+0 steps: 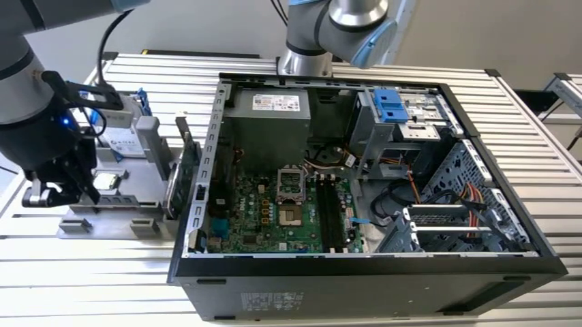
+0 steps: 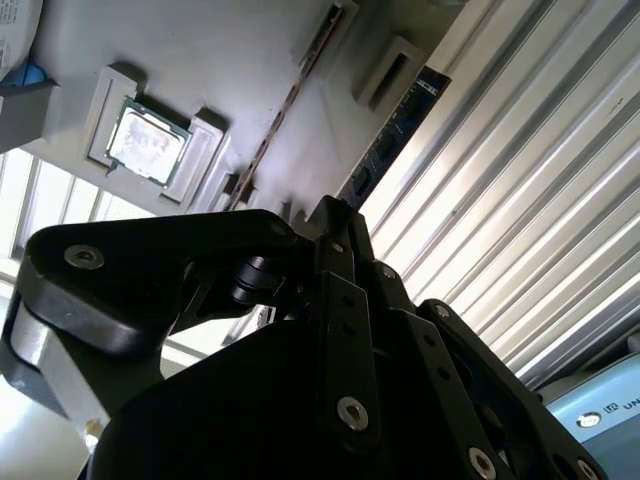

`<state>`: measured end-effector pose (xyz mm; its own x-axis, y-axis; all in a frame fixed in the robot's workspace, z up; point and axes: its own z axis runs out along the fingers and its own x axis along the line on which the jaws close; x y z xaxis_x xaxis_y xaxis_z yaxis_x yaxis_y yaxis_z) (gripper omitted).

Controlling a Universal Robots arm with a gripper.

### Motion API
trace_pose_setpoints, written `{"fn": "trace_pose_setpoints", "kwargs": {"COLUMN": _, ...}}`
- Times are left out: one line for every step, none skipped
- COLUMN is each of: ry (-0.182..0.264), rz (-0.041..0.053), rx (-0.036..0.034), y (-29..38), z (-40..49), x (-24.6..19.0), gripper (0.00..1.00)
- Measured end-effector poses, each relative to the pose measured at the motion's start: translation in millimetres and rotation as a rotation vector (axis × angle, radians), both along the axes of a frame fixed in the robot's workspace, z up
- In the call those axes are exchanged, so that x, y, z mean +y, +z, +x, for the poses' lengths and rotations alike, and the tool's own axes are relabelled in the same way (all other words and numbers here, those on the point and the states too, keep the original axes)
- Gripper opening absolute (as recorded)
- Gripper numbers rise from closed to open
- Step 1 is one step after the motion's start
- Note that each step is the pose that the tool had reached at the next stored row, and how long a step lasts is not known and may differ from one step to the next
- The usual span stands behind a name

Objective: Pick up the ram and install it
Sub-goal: 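Pick up the ram and move it above insertion slot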

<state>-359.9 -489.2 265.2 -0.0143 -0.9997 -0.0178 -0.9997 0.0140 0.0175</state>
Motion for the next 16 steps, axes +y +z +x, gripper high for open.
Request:
{"fn": "trace_pose_setpoints", "kwargs": {"ry": 0.000, "rz": -0.0001, "rx": 0.0001, "y": 1.3, "z": 0.0, "x": 0.0, "gripper": 0.00}}
{"fn": "trace_pose_setpoints", "kwargs": {"ry": 0.000, "rz": -0.0001, "rx": 0.0001, "y": 2.7, "z": 0.0, "x": 0.0, "gripper": 0.00}}
{"fn": "trace_pose_setpoints", "kwargs": {"ry": 0.000, "rz": 0.0000, "rx": 0.0000, "y": 4.0, "z": 0.0, "x": 0.0, "gripper": 0.00}}
{"fn": "trace_pose_setpoints", "kwargs": {"ry": 0.000, "rz": 0.0001, "rx": 0.0000, "y": 5.4, "z": 0.0, "x": 0.0, "gripper": 0.00}}
{"fn": "trace_pose_setpoints", "kwargs": {"ry": 0.000, "rz": 0.0000, "rx": 0.0000, "y": 6.9, "z": 0.0, "x": 0.0, "gripper": 0.00}}
{"fn": "trace_pose_setpoints", "kwargs": {"ry": 0.000, "rz": 0.0000, "rx": -0.0001, "y": 8.5, "z": 0.0, "x": 0.0, "gripper": 0.00}}
{"fn": "trace_pose_setpoints", "kwargs": {"ry": 0.000, "rz": -0.0001, "rx": 0.0001, "y": 10.4, "z": 0.0, "x": 0.0, "gripper": 0.00}}
{"fn": "trace_pose_setpoints", "kwargs": {"ry": 0.000, "rz": -0.0001, "rx": 0.0001, "y": 12.1, "z": 0.0, "x": 0.0, "gripper": 0.00}}
{"fn": "trace_pose_setpoints", "kwargs": {"ry": 0.000, "rz": 0.0000, "rx": 0.0001, "y": 13.8, "z": 0.0, "x": 0.0, "gripper": 0.00}}
{"fn": "trace_pose_setpoints", "kwargs": {"ry": 0.000, "rz": 0.0000, "rx": 0.0000, "y": 15.4, "z": 0.0, "x": 0.0, "gripper": 0.00}}
{"fn": "trace_pose_setpoints", "kwargs": {"ry": 0.000, "rz": 0.0000, "rx": 0.0000, "y": 16.9, "z": 0.0, "x": 0.0, "gripper": 0.00}}
{"fn": "trace_pose_setpoints", "kwargs": {"ry": 0.000, "rz": -0.0001, "rx": 0.0000, "y": 18.4, "z": 0.0, "x": 0.0, "gripper": 0.00}}
{"fn": "trace_pose_setpoints", "kwargs": {"ry": 0.000, "rz": -0.0001, "rx": 0.0000, "y": 20.0, "z": 0.0, "x": 0.0, "gripper": 0.00}}
{"fn": "trace_pose_setpoints", "kwargs": {"ry": 0.000, "rz": 0.0000, "rx": 0.0000, "y": 21.3, "z": 0.0, "x": 0.0, "gripper": 0.00}}
{"fn": "trace_pose_setpoints", "kwargs": {"ry": 0.000, "rz": 0.0000, "rx": 0.0000, "y": 22.8, "z": 0.0, "x": 0.0, "gripper": 0.00}}
{"fn": "trace_pose_setpoints", "kwargs": {"ry": 0.000, "rz": 0.0000, "rx": 0.0000, "y": 24.2, "z": 0.0, "x": 0.0, "gripper": 0.00}}
